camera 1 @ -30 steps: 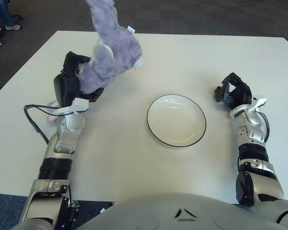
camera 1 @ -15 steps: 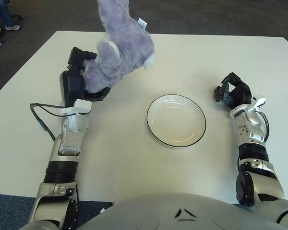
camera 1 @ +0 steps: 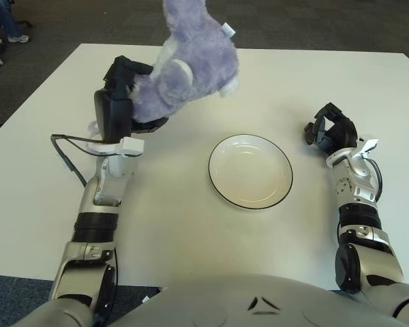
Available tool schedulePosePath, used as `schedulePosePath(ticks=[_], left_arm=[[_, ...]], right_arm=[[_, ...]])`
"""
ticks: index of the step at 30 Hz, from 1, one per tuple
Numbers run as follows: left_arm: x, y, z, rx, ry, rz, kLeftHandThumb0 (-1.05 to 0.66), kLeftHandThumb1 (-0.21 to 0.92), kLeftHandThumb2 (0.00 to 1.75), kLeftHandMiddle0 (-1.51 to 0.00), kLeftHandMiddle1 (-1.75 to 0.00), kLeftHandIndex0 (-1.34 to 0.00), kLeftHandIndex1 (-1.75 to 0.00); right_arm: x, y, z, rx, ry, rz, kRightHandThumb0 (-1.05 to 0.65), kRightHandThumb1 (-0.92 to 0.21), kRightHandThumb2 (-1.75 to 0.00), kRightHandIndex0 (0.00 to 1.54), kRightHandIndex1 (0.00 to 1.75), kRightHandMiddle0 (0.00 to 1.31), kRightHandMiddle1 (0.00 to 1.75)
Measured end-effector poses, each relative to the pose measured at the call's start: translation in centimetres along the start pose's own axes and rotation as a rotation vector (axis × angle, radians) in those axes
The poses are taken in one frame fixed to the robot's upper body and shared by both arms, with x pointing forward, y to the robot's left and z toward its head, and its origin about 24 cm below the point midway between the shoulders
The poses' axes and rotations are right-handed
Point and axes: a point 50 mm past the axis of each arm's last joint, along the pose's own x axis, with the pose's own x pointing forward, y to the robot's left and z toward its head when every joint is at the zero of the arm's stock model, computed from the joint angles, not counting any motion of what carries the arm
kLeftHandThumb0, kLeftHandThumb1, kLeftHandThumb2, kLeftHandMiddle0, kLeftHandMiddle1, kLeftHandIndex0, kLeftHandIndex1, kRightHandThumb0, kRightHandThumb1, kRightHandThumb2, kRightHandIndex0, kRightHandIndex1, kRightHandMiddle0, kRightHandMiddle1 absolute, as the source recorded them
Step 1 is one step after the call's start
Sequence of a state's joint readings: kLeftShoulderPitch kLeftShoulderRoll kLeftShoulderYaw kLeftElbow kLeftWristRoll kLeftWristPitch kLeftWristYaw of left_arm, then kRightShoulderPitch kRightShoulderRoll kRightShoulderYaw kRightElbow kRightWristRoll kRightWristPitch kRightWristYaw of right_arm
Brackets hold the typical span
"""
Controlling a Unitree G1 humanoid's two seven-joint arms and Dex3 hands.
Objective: Put the doll into the plate.
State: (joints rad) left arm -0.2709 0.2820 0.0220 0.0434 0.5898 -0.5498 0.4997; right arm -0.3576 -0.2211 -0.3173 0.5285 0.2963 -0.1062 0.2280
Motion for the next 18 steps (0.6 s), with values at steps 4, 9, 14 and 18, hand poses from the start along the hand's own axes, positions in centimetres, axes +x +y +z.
schedulePosePath(ticks=[4, 9, 14, 18], left_arm=[[0.7, -1.3, 0.9, -0.006, -0.048, -0.03, -0.01, 0.13, 1.47, -0.59, -1.59, -0.79, -1.7], [1.3, -2.6, 1.8, -0.015, -0.097, -0.084, 0.0, 0.09, 1.49, -0.69, -1.49, -0.77, -1.74], [1.8, -4.0, 2.4, -0.011, -0.138, -0.131, 0.0, 0.07, 1.49, -0.79, -1.39, -0.76, -1.75], [2.0, -4.6, 2.7, -0.023, -0.165, -0.155, 0.0, 0.07, 1.5, -0.78, -1.44, -0.75, -1.75]], right_arm=[[0.0, 0.0, 0.0, 0.0, 0.0, 0.0, -0.49, -0.32, -1.31, 1.18, 1.75, 0.62, 1.75], [0.1, 0.1, 0.0, -0.003, 0.0, 0.001, -0.48, -0.32, -1.31, 1.18, 1.75, 0.61, 1.75], [0.1, 0.2, 0.1, -0.007, -0.003, 0.0, -0.48, -0.32, -1.3, 1.18, 1.75, 0.61, 1.75], [0.0, 0.3, 0.1, -0.01, -0.005, -0.002, -0.48, -0.33, -1.3, 1.18, 1.75, 0.61, 1.75]])
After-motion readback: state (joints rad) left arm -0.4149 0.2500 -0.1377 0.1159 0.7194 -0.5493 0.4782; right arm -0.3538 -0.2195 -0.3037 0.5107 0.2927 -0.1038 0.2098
